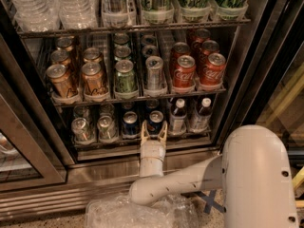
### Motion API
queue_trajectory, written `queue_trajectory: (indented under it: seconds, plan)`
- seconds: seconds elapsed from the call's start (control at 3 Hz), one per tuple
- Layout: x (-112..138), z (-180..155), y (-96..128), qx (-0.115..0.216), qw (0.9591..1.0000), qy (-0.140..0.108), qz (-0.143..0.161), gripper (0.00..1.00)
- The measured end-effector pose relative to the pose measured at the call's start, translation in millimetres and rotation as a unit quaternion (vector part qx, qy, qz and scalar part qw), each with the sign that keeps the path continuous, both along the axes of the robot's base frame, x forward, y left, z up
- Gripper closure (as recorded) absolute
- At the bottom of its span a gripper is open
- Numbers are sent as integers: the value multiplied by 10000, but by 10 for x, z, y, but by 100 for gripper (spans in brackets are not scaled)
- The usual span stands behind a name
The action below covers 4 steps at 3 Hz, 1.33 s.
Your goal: Pick pepsi can from bottom shelf of fridge
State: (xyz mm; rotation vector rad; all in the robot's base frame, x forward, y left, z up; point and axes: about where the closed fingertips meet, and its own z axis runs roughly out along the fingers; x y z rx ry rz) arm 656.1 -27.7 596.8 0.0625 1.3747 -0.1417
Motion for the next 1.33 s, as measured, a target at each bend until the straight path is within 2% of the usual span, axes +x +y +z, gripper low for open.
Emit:
queue_trajectory:
  seconds: [0.67,1.0,1.33]
  plan:
    - [129,-16,34,122,9999,0,-16,40]
    - [163,-19,41,132,9999,-9,-24,58]
    - [164,-19,41,131,9999,-10,-24,82]
